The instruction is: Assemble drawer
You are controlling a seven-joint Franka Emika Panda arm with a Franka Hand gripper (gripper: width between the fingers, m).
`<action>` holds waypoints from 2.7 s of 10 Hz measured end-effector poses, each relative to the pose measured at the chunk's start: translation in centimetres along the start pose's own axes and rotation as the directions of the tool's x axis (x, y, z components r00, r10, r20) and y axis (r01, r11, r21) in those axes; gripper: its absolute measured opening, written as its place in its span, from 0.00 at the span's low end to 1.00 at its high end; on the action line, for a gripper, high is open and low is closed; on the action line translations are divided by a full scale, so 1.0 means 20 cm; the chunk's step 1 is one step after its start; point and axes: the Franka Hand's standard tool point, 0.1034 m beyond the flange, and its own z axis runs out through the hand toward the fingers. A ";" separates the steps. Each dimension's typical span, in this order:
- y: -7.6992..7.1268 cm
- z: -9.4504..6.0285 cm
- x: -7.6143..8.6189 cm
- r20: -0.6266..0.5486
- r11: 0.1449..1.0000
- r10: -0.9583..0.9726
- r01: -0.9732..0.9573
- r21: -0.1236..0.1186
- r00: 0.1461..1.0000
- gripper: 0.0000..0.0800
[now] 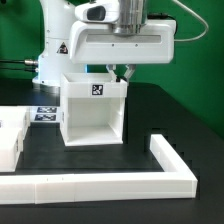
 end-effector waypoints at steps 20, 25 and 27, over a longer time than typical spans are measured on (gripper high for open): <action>0.07 -0.06 0.82 -0.078 0.830 0.555 -0.546 0.114 0.828 0.05; 0.13 -0.05 0.82 -0.040 0.595 0.802 -0.792 0.135 0.595 0.05; 0.11 -0.06 0.83 -0.014 0.493 0.868 -0.857 0.151 0.497 0.05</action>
Offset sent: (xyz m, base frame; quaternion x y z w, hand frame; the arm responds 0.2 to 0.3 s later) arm 0.0497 -0.0085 0.0014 -0.0008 -0.0049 0.0134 0.9999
